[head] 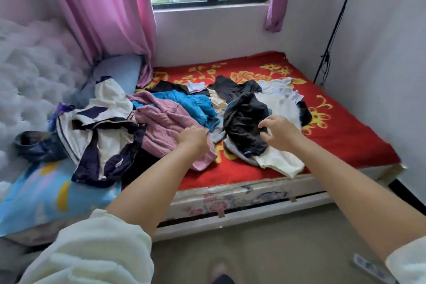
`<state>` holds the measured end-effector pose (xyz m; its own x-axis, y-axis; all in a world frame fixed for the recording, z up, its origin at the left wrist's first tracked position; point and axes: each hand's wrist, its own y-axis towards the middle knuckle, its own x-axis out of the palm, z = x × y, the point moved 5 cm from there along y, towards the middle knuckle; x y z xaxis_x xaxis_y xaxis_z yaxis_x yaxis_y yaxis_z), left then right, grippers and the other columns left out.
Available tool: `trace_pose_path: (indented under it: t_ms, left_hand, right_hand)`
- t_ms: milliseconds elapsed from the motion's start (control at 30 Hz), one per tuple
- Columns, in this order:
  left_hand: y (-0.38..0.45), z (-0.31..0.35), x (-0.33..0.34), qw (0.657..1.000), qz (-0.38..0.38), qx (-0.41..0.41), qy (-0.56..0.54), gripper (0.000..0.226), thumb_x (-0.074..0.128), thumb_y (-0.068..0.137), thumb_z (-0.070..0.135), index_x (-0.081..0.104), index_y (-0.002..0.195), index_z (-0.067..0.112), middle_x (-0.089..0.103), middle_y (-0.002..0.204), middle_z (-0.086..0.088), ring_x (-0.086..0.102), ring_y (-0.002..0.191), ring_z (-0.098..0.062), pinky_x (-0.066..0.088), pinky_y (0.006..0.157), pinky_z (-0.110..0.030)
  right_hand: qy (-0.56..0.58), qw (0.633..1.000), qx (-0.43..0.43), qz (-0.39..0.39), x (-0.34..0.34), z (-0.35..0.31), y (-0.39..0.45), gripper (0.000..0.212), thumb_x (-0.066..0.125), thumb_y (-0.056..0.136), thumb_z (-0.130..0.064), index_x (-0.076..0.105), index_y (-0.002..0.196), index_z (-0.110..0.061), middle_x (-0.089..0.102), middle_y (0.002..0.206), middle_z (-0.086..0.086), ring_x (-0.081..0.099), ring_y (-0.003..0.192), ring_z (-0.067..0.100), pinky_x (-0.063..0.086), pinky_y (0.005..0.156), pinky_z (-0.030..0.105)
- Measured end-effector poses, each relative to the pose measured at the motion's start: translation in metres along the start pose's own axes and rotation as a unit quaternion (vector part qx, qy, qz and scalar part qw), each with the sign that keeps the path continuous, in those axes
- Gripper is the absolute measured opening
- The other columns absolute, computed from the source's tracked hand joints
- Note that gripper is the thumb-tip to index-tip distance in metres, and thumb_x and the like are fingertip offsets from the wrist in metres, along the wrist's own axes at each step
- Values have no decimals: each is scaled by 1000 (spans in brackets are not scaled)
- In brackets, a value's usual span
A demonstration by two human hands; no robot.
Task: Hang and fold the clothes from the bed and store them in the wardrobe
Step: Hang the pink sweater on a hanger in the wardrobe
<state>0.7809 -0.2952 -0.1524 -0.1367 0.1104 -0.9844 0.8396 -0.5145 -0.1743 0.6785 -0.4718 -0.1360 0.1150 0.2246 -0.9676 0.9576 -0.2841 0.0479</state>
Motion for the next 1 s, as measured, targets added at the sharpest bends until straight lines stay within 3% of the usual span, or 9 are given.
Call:
trace_pose_path:
  t_ms: [233, 367, 433, 533, 667, 800, 867, 900, 1000]
  left_hand:
    - [127, -50, 43, 993, -101, -45, -34, 40, 45, 91, 25, 51, 128, 12, 49, 134, -9, 47, 124, -27, 41, 96, -34]
    - [182, -67, 73, 986, -140, -63, -63, 38, 40, 91, 21, 51, 126, 10, 50, 133, -10, 47, 123, -29, 40, 96, -35]
    - [204, -71, 83, 983, -147, -63, -89, 35, 39, 92, 21, 53, 122, 9, 50, 131, -12, 47, 121, -30, 40, 95, -38]
    - [242, -83, 101, 977, -158, -87, -112, 32, 40, 92, 20, 54, 118, 7, 51, 128, -13, 47, 118, -32, 40, 93, -39]
    - [279, -107, 137, 964, -190, -146, -119, 33, 42, 92, 20, 53, 120, 7, 51, 128, -15, 47, 118, -33, 41, 92, -37]
    - [304, -121, 168, 955, -222, -169, -104, 38, 44, 91, 21, 49, 127, 8, 47, 133, -14, 44, 122, -32, 40, 96, -37]
    - [308, -128, 182, 952, -234, -174, -93, 39, 45, 91, 20, 46, 129, 9, 44, 135, -11, 40, 125, -30, 40, 96, -38]
    - [313, -133, 194, 949, -240, -183, -91, 40, 45, 91, 19, 44, 130, 10, 43, 135, -10, 39, 125, -29, 40, 95, -38]
    - [322, -146, 221, 947, -236, -198, -92, 39, 44, 92, 18, 43, 130, 12, 44, 132, -8, 38, 125, -26, 40, 93, -35]
  right_hand:
    - [17, 990, 51, -130, 49, 24, 119, 32, 46, 95, -20, 56, 124, -11, 55, 123, 7, 50, 114, 22, 36, 88, 23]
    - [113, 964, 90, -223, 96, 31, 180, 27, 50, 92, -16, 62, 115, -8, 62, 119, 5, 54, 113, 18, 36, 85, 19]
    - [184, 945, 117, -243, 118, 34, 209, 24, 53, 90, -16, 64, 109, -7, 64, 114, 7, 57, 111, 19, 41, 92, 24]
    - [216, 925, 119, -288, 159, 35, 259, 25, 52, 91, -14, 64, 110, -3, 64, 110, 9, 58, 108, 21, 42, 90, 26]
    - [232, 895, 151, -349, 218, 41, 309, 26, 52, 86, -11, 63, 96, 10, 54, 80, 10, 50, 73, 18, 38, 64, 27]
    - [226, 873, 189, -388, 269, 48, 338, 17, 51, 87, -14, 61, 83, -1, 50, 71, 7, 41, 57, 12, 32, 53, 25]
    - [225, 860, 190, -416, 291, 46, 337, 25, 50, 88, -13, 63, 98, 6, 58, 82, 14, 55, 68, 19, 41, 60, 28]
    - [221, 855, 191, -428, 307, 47, 338, 29, 51, 89, -14, 61, 107, 7, 63, 96, 18, 61, 84, 26, 46, 70, 32]
    - [179, 855, 183, -451, 347, 51, 328, 35, 51, 89, -11, 51, 122, 0, 57, 124, 17, 53, 113, 31, 42, 87, 29]
